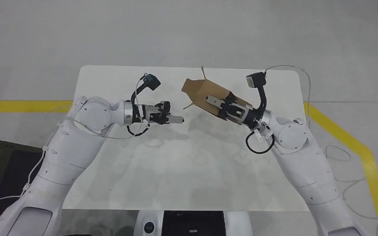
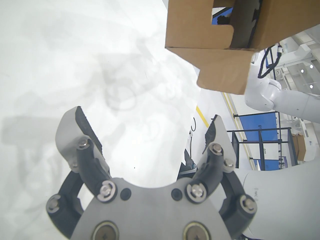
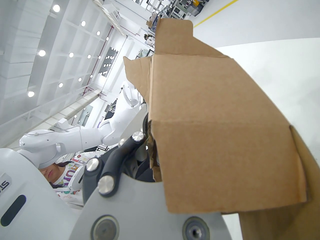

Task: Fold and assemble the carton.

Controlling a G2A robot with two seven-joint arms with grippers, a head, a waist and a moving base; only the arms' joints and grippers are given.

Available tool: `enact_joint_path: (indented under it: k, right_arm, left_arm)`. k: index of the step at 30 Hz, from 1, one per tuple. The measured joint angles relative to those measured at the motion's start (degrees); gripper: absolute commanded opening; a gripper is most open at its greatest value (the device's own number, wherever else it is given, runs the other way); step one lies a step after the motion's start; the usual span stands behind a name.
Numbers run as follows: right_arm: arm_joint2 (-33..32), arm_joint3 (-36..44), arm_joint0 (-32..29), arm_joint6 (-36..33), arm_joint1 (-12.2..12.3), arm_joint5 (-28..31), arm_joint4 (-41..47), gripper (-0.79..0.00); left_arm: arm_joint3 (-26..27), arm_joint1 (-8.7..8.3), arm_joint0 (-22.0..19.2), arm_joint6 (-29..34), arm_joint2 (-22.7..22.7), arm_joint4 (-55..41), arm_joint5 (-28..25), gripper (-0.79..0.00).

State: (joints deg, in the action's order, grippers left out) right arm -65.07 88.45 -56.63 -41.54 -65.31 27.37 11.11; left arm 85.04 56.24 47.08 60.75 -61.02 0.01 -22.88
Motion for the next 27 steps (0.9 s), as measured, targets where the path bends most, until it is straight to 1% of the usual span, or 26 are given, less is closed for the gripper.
enact_joint_path:
  k: [11, 19, 27]
  right_arm:
    - [1.29, 0.68, 0.11, -2.21, -0.17, -0.60, -1.13, -0.785]
    - [2.46, 1.30, 0.88, -6.47, -0.20, -0.18, -0.87, -0.785]
    - [4.21, 1.05, 2.19, -7.32, -0.63, -0.19, -0.07, -0.785]
  left_arm:
    - [-1.29, -0.06, -1.15, -0.15, -0.93, -1.24, 0.26, 0.000]
    - [-1.08, -0.10, -1.32, -0.14, -1.17, -1.72, 0.30, 0.000]
    - [-0.38, -0.05, -1.35, 0.60, -0.66, -2.11, 0.21, 0.000]
